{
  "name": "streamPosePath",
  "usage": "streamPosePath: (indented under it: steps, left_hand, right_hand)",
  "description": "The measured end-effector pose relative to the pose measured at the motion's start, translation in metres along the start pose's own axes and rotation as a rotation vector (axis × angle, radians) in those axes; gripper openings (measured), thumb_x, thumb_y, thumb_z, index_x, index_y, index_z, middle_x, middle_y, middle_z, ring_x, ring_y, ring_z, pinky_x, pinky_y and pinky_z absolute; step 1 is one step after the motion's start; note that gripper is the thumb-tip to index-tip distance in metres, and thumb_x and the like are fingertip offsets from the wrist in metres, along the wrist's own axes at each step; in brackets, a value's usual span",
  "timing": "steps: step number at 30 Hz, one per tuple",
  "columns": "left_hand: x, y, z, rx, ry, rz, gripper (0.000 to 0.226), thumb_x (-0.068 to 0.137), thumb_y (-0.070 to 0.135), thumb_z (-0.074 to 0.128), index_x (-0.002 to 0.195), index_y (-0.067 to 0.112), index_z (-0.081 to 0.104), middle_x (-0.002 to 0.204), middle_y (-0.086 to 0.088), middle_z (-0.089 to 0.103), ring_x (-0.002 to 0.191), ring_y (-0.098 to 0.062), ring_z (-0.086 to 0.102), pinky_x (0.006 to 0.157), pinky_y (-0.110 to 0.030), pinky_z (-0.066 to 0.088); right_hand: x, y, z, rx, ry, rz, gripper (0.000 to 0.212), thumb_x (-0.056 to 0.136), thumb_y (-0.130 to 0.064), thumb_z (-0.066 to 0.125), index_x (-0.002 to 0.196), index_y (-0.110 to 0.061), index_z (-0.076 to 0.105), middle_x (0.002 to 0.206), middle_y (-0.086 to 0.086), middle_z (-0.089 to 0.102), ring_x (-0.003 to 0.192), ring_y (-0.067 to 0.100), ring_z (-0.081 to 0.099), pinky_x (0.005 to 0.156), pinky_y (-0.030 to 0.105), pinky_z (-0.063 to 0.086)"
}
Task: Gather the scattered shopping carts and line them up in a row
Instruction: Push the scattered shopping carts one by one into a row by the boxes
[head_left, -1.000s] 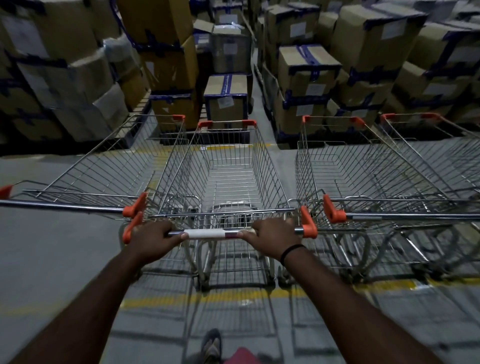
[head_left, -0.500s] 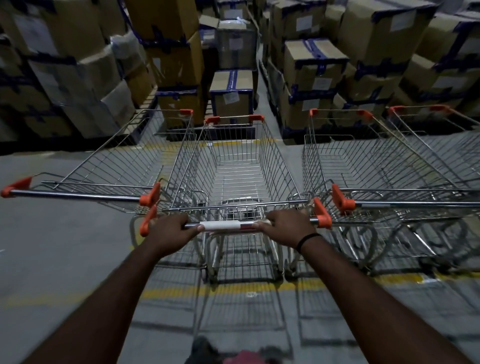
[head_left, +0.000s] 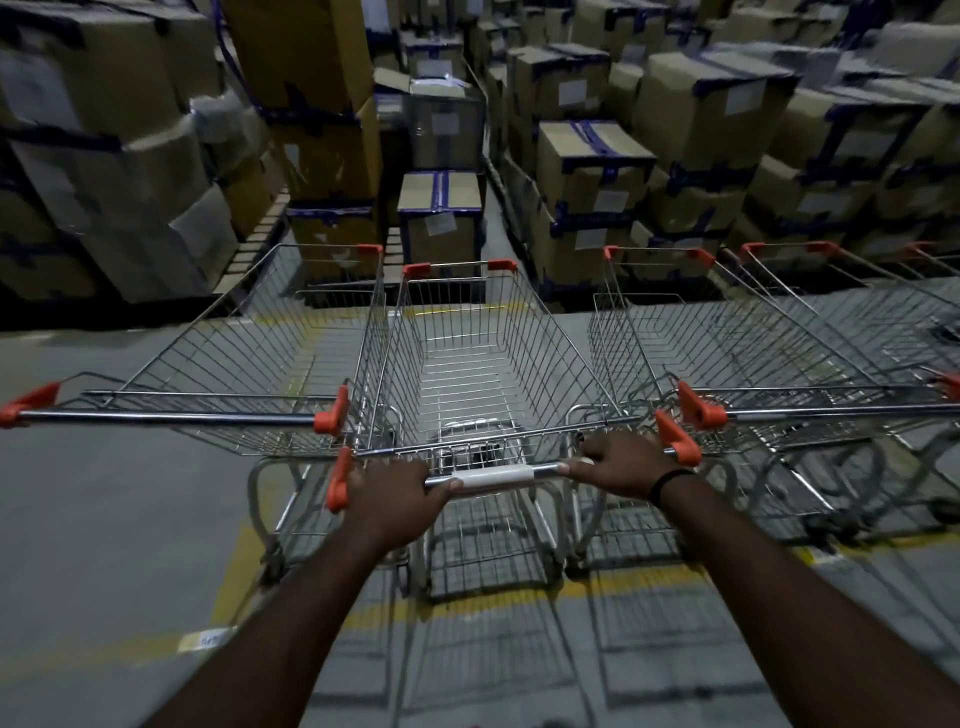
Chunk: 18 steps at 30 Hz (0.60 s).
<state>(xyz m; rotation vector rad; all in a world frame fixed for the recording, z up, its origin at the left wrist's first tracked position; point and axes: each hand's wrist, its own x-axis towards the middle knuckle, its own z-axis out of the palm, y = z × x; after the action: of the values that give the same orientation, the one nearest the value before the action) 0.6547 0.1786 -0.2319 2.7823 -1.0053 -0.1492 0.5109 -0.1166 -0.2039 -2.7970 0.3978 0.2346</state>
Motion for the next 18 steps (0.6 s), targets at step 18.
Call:
streamPosePath:
  steps: [18]
  left_hand:
    - [0.002, -0.005, -0.009, 0.005, -0.073, -0.003, 0.043, 0.092, 0.073, 0.040, 0.089, 0.031, 0.048, 0.110, 0.000, 0.067, 0.112, -0.027, 0.059, 0.102, -0.051, 0.036]
  right_hand:
    - [-0.033, -0.010, -0.007, -0.183, 0.138, 0.263, 0.104, 0.059, -0.101, 0.003, 0.114, -0.038, 0.064, 0.112, -0.008, 0.066, 0.116, 0.016, 0.055, 0.111, 0.047, 0.020]
